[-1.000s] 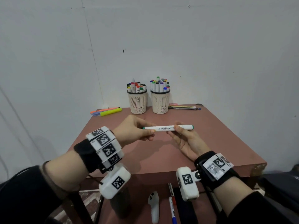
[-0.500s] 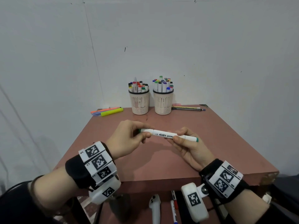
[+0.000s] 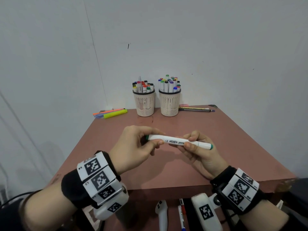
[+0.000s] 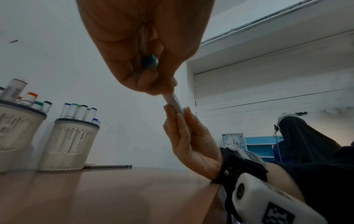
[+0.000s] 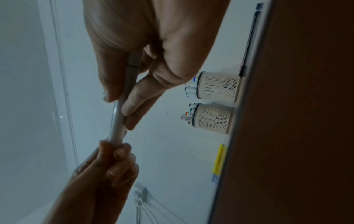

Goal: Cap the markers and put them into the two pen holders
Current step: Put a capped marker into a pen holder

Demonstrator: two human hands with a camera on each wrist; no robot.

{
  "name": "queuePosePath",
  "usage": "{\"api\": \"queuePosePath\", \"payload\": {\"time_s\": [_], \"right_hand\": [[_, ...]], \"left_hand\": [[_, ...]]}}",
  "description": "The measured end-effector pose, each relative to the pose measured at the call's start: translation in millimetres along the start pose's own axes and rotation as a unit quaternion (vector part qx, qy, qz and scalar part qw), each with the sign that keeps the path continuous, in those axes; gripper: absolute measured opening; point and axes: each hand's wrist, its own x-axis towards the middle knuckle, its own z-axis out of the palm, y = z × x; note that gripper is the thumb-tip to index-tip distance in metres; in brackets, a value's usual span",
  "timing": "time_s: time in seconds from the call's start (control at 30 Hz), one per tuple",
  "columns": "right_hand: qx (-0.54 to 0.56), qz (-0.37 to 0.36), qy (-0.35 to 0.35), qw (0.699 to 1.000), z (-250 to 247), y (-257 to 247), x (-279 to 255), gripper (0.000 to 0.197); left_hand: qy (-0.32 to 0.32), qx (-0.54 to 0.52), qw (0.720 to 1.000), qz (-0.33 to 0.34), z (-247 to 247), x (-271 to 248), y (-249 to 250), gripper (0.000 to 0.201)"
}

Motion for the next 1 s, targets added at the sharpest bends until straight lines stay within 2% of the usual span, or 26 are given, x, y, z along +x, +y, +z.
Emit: {"api": "queuePosePath", "payload": {"time_s": [0.13,0.3,0.4,0.5,0.57,0.63,0.77,0.9,1.0], "right_hand": [[-0.014,0.015,0.005,1.000,4,-1,-1,0.030],[-0.074,-0.006,0.051,0.996,16,-7,-1,0.044],[-0.122,-0.033,0.047,0.991,32,-24,1,0.048],[-0.204,-0.074,0.043,0.975,52,-49,16,0.057],[-0.255,-0.117,0.041,0.959,67,-68,31,0.050],[-0.280,-0.166,0.069,0.943,77,-87,51,0.035],[-0.304,-0.276,0.156,0.898,78,-118,104,0.049],[-0.439,-0.337,0.195,0.810,60,-131,155,0.042],[-0.520,-0.334,0.189,0.763,48,-130,184,0.038]], "left_hand": [[-0.029,0.012,0.999,-0.024,-6,-3,-1,0.015],[-0.021,0.008,0.999,-0.035,-20,3,-3,0.014],[-0.028,-0.027,0.999,-0.037,-32,14,-1,0.013],[-0.010,-0.018,0.999,-0.027,-41,34,0,0.014],[0.023,-0.017,0.999,-0.022,-46,51,-1,0.018],[0.063,-0.009,0.998,-0.014,-51,71,-8,0.022],[0.131,0.047,0.990,-0.029,-52,113,-32,0.027],[0.166,0.106,0.978,-0.064,-46,141,-57,0.049],[0.183,0.134,0.970,-0.090,-43,159,-75,0.062]]}}
